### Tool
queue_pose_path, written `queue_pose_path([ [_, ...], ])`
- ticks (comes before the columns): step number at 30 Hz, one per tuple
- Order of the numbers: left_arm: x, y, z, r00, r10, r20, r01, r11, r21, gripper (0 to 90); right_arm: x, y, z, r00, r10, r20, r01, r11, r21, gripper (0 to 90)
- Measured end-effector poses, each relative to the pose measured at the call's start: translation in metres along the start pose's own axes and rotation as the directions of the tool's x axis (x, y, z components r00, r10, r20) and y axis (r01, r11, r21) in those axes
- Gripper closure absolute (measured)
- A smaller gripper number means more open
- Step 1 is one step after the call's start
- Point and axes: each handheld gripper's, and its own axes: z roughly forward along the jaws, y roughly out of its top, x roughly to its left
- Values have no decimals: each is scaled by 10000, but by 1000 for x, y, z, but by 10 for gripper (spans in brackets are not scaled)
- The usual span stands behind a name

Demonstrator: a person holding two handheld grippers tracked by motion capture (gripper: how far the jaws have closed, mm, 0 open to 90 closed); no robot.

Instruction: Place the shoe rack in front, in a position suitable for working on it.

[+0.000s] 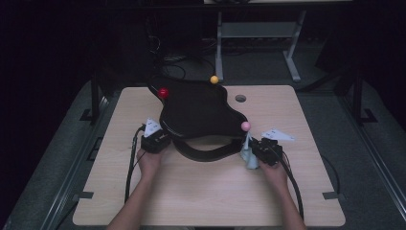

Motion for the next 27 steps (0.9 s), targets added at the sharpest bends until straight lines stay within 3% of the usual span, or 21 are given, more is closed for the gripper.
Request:
queue_pose_path([
  [4, -12, 8, 10, 9992, 356, 162, -360, 9990, 252, 751, -9, -10, -13, 9994, 345, 54, -343, 9991, -255, 829],
  [13, -20, 17, 29, 9982, 293, 529, -299, 9995, 116, 733, -24, -18, -28, 9966, 780, 282, -767, 9961, -445, 825],
  [20, -18, 12, 5, 9988, 324, 372, -321, 9994, -89, 674, -14, -19, -24, 9954, 860, 419, -836, 9949, -558, 825],
  [27, -27, 4, -24, 9957, 701, 610, -687, 9973, -253, 670, 16, -14, -5, 9966, 776, 292, -760, 9957, -528, 824],
])
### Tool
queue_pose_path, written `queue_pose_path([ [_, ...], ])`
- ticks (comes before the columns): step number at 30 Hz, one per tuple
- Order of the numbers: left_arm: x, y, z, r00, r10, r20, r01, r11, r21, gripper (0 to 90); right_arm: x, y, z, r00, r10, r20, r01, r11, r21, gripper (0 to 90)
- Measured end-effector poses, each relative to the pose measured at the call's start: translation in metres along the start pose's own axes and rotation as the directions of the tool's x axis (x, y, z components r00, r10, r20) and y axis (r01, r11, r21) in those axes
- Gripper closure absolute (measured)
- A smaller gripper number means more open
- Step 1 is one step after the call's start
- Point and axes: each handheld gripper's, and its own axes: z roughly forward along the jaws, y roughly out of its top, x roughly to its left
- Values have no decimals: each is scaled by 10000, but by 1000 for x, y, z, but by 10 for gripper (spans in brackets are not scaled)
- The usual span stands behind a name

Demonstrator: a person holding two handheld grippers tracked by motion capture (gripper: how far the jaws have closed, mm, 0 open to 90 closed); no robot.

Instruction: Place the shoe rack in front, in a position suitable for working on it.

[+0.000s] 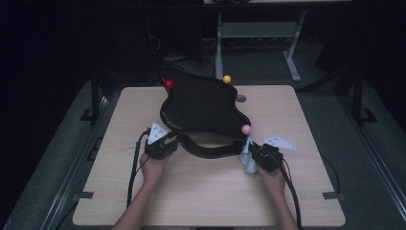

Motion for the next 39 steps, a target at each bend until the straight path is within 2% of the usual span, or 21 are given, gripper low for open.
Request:
queue_pose_path([
  [6, -8, -8, -15, 9989, -280, 376, 292, 9991, -312, 663, 29, 3, 21, 9990, -223, -393, 226, 9997, 86, 824],
  [13, -21, -5, -28, 9981, 251, 564, -229, 9989, -397, 650, 60, 5, 44, 9951, -474, -863, 486, 9988, 114, 822],
  [17, -27, -4, -34, 9967, 390, 712, -354, 9981, -512, 642, 76, 6, 53, 9920, -635, -1091, 662, 9976, 207, 822],
  [21, -33, 1, -38, 9953, 556, 792, -494, 9957, -786, 633, 95, 7, 62, 9851, -896, -1471, 950, 9950, 298, 822],
  [23, -35, 4, -41, 9954, 572, 772, -501, 9947, -901, 621, 104, 6, 67, 9793, -1025, -1745, 1105, 9932, 367, 821],
  [24, -36, 6, -42, 9956, 582, 738, -504, 9934, -1027, 615, 110, 6, 69, 9733, -1182, -1965, 1296, 9905, 462, 821],
  [26, -36, 8, -44, 9956, 614, 705, -533, 9924, -1112, 599, 117, 6, 70, 9678, -1446, -2060, 1583, 9861, 514, 821],
  [31, -36, 17, -44, 9955, 595, 732, -492, 9896, -1354, 584, 111, 8, 65, 9703, -1488, -1908, 1600, 9861, 451, 821],
  [33, -37, 22, -41, 9948, 704, 736, -599, 9890, -1351, 569, 107, 8, 61, 9714, -1525, -1818, 1628, 9857, 433, 821],
  [39, -38, 32, -30, 9949, 694, 735, -585, 9883, -1412, 557, 94, 4, 51, 9750, -1512, -1630, 1602, 9861, 432, 818],
])
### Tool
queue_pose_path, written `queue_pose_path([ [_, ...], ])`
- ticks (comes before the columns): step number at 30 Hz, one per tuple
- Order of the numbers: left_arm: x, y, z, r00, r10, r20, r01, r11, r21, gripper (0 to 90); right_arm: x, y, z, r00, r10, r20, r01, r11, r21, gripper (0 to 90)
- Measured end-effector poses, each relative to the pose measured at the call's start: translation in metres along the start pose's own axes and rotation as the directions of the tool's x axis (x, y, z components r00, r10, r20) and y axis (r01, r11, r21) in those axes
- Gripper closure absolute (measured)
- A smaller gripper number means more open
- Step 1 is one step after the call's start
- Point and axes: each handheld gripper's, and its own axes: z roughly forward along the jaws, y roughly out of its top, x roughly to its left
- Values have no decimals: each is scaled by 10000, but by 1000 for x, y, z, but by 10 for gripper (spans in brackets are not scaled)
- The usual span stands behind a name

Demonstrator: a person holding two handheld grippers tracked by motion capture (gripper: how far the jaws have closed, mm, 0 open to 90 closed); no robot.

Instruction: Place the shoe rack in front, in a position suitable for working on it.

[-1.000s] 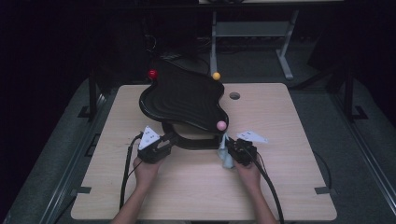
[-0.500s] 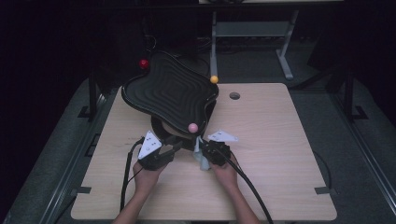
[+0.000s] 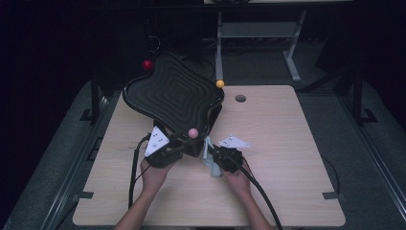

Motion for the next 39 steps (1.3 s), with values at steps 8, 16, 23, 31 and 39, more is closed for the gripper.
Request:
queue_pose_path([
  [8, -2, 2, 17, 9999, -156, -40, 156, 9998, 152, 536, -12, -4, -16, 9996, 187, 228, -183, 9997, -151, 817],
  [16, -9, 6, 35, 9994, -92, -330, 110, 9985, 537, 543, -29, -9, -34, 9974, 498, 527, -480, 9982, -347, 816],
  [23, -11, 8, 39, 9997, -138, -222, 150, 9982, 586, 603, -41, -13, -45, 9942, 747, 778, -708, 9961, -519, 815],
  [31, -22, 10, 43, 9969, 156, 777, -202, 9981, 586, 604, -50, -15, -52, 9907, 881, 1040, -822, 9948, -595, 815],
  [39, -47, 16, 52, 9676, 618, 2447, -782, 9953, 577, 604, -64, -20, -62, 9829, 1179, 1413, -1090, 9916, -693, 815],
])
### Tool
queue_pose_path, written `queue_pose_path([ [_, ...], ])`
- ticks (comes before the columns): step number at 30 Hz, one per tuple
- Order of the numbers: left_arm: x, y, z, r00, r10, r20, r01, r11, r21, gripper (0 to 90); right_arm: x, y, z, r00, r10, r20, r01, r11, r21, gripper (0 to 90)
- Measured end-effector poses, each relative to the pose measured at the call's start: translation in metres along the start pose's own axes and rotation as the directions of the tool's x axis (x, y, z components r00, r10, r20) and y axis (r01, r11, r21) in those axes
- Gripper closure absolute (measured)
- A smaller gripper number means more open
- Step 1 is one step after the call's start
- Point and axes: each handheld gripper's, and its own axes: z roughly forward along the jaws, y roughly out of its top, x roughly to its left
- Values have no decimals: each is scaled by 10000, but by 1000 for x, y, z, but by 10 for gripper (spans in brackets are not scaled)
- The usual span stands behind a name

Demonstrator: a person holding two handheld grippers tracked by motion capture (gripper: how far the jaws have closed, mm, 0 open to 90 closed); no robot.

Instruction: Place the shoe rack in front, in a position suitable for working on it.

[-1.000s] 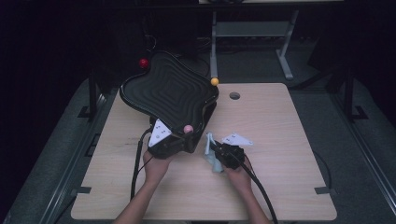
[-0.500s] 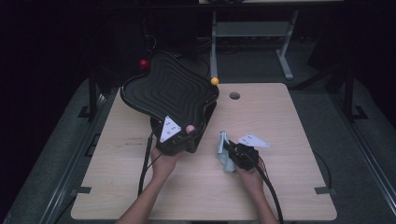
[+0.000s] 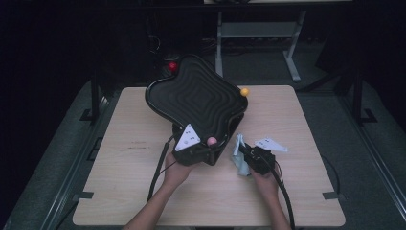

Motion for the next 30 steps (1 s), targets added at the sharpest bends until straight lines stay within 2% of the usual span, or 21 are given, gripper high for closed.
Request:
queue_pose_path([
  [4, -9, 1, 0, 9966, 255, 778, -255, 9997, -9, 603, -10, -4, -7, 9996, 185, 220, -184, 9998, -47, 815],
  [9, -2, -5, -18, 9955, 131, 935, -138, 9999, 63, 599, -15, -9, -12, 9989, 310, 342, -313, 9995, 77, 815],
  [11, 3, -9, -29, 9970, 30, 767, -37, 10000, 87, 598, -14, -10, -12, 9989, 303, 350, -306, 9995, 77, 815],
  [15, 18, -19, -53, 9998, -172, 63, 172, 9998, 37, 591, -10, -8, -11, 9994, 217, 280, -219, 9997, 103, 815],
  [19, 33, -26, -73, 9973, -375, -626, 377, 9993, 14, 590, -4, -7, -7, 9997, 106, 218, -109, 9998, 141, 815],
  [22, 43, -30, -83, 9928, -595, -1035, 595, 9982, -33, 591, -1, -7, -5, 9999, 19, 115, -21, 9998, 189, 815],
  [25, 56, -34, -90, 9843, -899, -1518, 892, 9959, -117, 595, 1, -7, -4, 9999, -20, 116, 17, 9996, 270, 815],
  [28, 65, -36, -93, 9749, -989, -1993, 993, 9950, -78, 598, -1, -9, -6, 9999, -52, 126, 48, 9995, 302, 816],
  [30, 70, -35, -94, 9712, -1043, -2140, 1065, 9943, -13, 601, -2, -10, -7, 9999, -26, 156, 21, 9995, 308, 816],
])
